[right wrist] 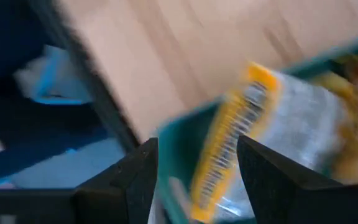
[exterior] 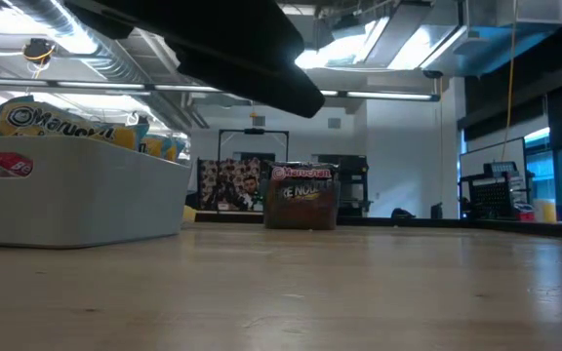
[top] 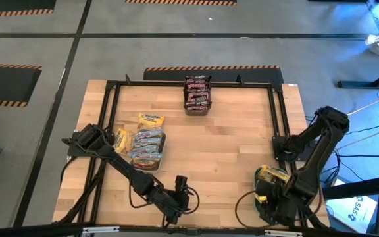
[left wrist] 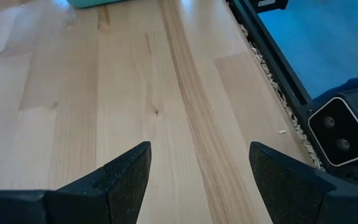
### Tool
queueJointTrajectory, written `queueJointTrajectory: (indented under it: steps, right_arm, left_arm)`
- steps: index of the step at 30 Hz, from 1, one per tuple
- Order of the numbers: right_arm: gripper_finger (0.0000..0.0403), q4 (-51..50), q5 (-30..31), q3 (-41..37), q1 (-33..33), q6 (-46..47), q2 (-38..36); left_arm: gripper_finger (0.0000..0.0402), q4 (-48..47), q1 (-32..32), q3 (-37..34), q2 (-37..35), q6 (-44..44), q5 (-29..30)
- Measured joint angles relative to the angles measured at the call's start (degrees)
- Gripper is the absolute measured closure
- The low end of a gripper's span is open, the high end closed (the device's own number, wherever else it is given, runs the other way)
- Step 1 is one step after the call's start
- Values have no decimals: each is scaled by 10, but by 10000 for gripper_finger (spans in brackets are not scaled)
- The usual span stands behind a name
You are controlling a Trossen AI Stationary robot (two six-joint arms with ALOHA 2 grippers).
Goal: Sort Maruchan noodles
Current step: Put the bottom yellow noodle pack into the green bin
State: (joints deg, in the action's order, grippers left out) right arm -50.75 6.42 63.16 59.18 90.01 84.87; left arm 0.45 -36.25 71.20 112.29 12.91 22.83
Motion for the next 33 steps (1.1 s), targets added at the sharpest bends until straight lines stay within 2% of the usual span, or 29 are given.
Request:
queueJointTrajectory:
  steps: [3, 7, 13, 23, 27, 33]
  right_arm:
    - [201, -33, -34, 0, -12, 42, 9]
    - [201, -24, -38, 0, -10, 86, 28]
    - [201, -35, -75, 0, -11, 114, 69]
    - [206, -64, -76, 1, -11, 118, 98]
    - [253, -64, -75, 1, -11, 118, 98]
    - [381, -62, -75, 1, -11, 105, 99]
  left_arm:
    - [134, 0, 0, 0, 0, 0, 0]
    - [134, 0, 3, 0, 0, 0, 0]
    - [134, 0, 7, -1, 0, -5, 0]
    - [134, 0, 11, -1, 0, -11, 0]
    - [134, 0, 11, -1, 0, -12, 0]
    - [134, 0, 11, -1, 0, -15, 0]
